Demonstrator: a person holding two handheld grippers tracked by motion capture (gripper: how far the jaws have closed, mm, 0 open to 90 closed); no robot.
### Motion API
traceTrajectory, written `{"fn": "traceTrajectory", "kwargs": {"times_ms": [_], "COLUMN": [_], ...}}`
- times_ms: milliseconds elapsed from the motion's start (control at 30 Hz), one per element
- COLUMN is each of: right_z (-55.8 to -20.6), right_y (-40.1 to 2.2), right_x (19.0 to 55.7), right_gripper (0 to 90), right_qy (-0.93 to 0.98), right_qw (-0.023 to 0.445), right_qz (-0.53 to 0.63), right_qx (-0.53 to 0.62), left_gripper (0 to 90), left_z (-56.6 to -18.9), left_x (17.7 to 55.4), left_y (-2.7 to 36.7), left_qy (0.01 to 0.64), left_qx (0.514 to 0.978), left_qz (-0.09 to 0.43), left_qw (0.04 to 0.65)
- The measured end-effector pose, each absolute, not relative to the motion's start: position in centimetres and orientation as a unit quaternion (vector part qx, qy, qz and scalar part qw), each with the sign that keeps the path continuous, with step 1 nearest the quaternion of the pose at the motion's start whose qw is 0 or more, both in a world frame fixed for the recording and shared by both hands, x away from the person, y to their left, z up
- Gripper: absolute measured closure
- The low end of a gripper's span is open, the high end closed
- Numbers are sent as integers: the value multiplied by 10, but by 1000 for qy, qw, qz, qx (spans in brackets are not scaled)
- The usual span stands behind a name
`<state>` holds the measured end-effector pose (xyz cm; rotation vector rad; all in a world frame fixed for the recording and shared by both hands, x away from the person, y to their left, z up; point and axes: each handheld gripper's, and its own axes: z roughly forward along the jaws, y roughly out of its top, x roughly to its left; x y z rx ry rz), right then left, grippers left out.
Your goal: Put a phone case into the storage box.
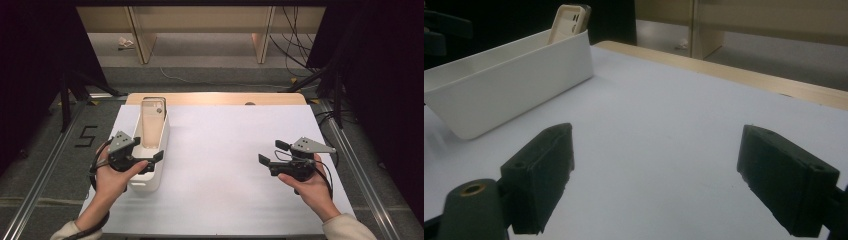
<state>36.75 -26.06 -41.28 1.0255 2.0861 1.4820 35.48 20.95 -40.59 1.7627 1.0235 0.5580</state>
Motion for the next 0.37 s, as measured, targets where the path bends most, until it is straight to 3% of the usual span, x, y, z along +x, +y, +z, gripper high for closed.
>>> {"fn": "traceTrajectory", "kwargs": {"times_ms": [367], "right_z": [-413], "right_y": [-257], "right_x": [365], "right_gripper": [161], "right_qy": [750], "right_qw": [190], "right_qz": [526], "right_qx": [353], "left_gripper": [39], "left_z": [-416], "left_x": [329], "left_y": [204], "left_qy": [398], "left_qx": [739], "left_qz": [239], "left_qw": [488]}}
